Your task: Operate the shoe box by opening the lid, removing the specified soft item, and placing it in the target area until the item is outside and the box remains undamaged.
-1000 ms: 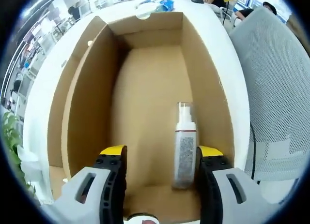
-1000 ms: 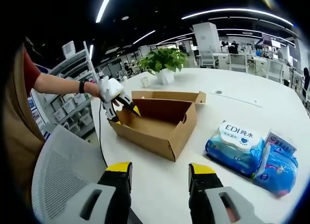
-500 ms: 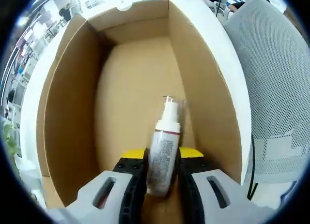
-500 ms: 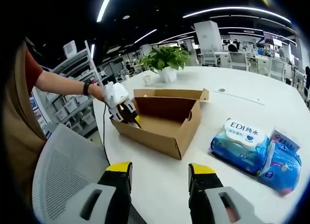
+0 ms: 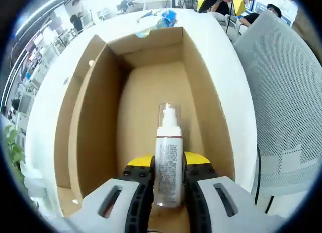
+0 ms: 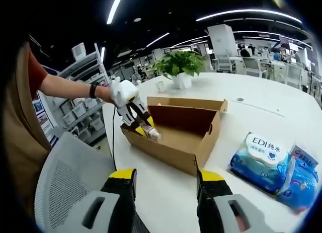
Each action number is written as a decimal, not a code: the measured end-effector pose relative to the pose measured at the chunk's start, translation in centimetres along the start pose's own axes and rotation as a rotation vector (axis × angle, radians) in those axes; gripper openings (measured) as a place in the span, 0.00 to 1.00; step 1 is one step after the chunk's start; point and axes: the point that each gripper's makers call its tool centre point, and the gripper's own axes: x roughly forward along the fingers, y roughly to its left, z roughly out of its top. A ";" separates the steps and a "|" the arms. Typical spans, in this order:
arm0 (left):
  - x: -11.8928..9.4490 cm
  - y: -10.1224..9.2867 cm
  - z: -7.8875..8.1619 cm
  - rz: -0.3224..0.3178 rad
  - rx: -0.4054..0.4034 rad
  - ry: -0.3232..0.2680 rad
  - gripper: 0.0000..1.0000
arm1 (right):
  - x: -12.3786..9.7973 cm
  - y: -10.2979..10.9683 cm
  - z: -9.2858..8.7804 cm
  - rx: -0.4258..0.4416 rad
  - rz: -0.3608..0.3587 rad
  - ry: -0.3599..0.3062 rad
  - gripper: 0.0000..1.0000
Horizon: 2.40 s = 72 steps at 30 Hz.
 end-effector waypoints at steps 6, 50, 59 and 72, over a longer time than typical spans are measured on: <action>-1.0 -0.1 2.5 0.004 0.033 -0.045 0.20 | 0.5 0.5 0.9 -0.019 0.015 -0.014 0.47; -4.8 -6.8 16.2 -0.227 0.246 -0.269 0.20 | 1.5 4.3 4.4 -0.222 0.121 -0.093 0.42; -5.5 -8.2 17.3 -0.296 0.237 -0.298 0.20 | 1.5 5.6 4.8 -0.230 0.178 -0.119 0.20; -5.5 -9.7 16.7 -0.414 0.162 -0.316 0.21 | 0.8 7.2 4.2 -0.173 0.234 -0.108 0.17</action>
